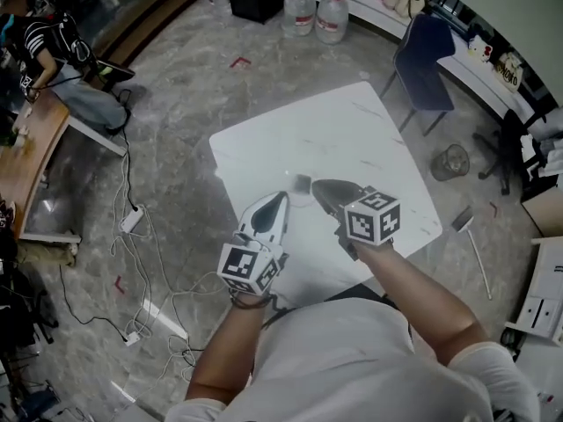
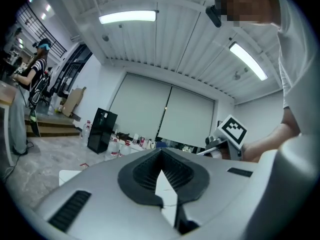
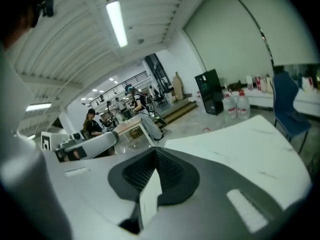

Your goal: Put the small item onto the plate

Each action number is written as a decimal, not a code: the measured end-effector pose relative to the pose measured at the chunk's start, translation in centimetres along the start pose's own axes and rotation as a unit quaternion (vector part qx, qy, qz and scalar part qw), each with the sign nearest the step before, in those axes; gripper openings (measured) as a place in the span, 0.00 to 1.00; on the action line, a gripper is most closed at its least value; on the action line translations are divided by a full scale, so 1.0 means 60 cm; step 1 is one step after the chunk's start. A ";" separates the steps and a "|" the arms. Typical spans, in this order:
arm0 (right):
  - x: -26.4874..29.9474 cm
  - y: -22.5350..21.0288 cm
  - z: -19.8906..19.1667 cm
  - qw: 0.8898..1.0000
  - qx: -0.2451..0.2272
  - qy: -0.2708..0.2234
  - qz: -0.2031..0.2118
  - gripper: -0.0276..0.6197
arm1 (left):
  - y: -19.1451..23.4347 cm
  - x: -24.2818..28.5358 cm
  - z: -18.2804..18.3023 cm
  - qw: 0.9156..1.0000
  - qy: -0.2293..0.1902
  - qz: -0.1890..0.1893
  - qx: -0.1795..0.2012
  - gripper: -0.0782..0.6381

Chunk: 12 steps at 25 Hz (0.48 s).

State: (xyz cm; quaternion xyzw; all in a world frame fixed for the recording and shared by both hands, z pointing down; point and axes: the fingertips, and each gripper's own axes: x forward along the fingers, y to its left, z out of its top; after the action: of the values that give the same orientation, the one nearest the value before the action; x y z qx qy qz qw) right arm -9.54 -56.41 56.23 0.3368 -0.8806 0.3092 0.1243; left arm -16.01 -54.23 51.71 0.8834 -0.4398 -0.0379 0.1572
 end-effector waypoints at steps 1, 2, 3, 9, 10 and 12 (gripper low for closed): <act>-0.017 0.025 0.018 0.999 -0.036 -0.009 0.001 0.05 | -0.013 -0.005 0.014 1.000 -0.001 0.004 0.004 0.12; -0.035 0.051 0.036 0.997 -0.072 -0.021 0.002 0.05 | -0.026 -0.011 0.028 1.000 -0.002 0.009 0.008 0.12; -0.053 0.076 0.054 0.994 -0.104 -0.035 0.002 0.05 | -0.040 -0.016 0.042 1.000 -0.004 0.014 0.011 0.12; -0.206 0.195 0.104 0.968 -0.221 -0.111 0.031 0.05 | -0.169 -0.076 0.118 0.998 -0.019 0.050 0.034 0.12; -0.239 0.209 0.105 0.964 -0.234 -0.124 0.037 0.05 | -0.197 -0.090 0.130 0.997 -0.026 0.058 0.039 0.12; -0.305 0.236 0.100 0.954 -0.258 -0.145 0.047 0.05 | -0.254 -0.120 0.153 0.995 -0.042 0.072 0.051 0.12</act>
State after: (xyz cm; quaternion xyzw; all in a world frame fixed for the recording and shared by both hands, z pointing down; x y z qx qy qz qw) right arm -5.51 -42.53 37.22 0.2928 -0.9537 0.0251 0.0634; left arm -10.62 -42.23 37.78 0.8539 -0.5099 -0.0408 0.0959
